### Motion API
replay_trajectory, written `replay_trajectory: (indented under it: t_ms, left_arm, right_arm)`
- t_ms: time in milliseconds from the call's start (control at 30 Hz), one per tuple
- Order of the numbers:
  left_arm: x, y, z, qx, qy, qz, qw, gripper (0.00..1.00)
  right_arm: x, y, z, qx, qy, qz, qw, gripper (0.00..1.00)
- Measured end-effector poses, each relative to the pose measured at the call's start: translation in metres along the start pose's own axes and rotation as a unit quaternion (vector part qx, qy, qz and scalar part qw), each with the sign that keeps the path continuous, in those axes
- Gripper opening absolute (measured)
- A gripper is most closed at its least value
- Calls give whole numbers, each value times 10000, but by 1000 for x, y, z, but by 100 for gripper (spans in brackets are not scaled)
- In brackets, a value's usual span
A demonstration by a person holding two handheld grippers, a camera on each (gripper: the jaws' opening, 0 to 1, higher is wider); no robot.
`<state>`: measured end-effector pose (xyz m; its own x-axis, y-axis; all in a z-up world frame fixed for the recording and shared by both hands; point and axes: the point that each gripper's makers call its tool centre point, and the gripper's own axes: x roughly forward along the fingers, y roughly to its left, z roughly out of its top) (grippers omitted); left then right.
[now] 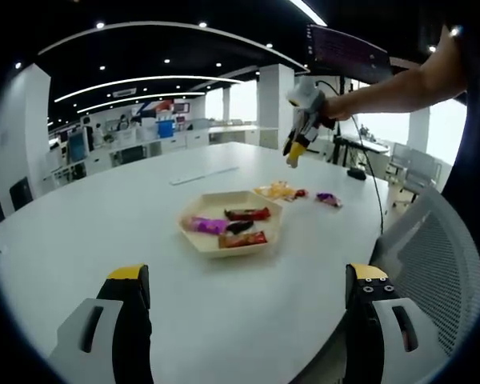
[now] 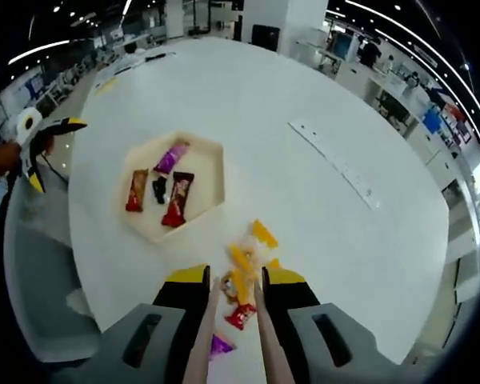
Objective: Place the target food into the container with the food tongs after gripping and lifting it, then release it inside without dropping or visibly crushing the food.
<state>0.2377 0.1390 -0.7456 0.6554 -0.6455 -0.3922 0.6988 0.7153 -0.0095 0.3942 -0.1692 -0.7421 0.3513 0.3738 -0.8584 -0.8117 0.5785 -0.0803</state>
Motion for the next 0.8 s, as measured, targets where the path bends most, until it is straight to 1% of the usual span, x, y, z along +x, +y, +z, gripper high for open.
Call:
replay_trajectory:
  t_ms: [100, 267, 567, 800]
  left_arm:
    - [0, 0, 0, 1, 7, 0, 10000, 99]
    - [0, 0, -1, 2, 26, -6, 10000, 99]
    - [1, 0, -2, -14, 53, -11, 10000, 99]
    - [2, -2, -3, -2, 93, -48, 9999, 99]
  right_arm:
    - [-2, -5, -8, 135, -11, -27, 9999, 25]
    - [-5, -10, -22, 240, 32, -80, 9997, 25]
    - [-8, -17, -37, 379, 61, -145, 9992, 25]
    - [-6, -19, -42, 435, 78, -148, 9989, 26]
